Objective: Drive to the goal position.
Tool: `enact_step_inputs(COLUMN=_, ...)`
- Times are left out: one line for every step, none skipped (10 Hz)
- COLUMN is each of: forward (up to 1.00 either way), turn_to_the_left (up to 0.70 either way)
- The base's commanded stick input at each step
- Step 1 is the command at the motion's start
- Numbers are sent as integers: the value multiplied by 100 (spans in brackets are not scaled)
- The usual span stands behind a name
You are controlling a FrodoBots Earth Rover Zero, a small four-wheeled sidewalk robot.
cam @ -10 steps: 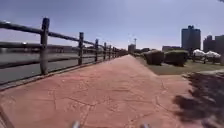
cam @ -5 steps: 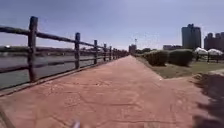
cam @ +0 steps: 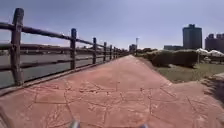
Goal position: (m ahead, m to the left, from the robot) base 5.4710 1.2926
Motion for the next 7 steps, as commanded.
enact_step_inputs(forward=85, turn_to_the_left=-31)
enact_step_inputs(forward=85, turn_to_the_left=-11)
enact_step_inputs(forward=85, turn_to_the_left=0)
enact_step_inputs(forward=85, turn_to_the_left=0)
enact_step_inputs(forward=85, turn_to_the_left=0)
enact_step_inputs(forward=85, turn_to_the_left=0)
enact_step_inputs(forward=85, turn_to_the_left=0)
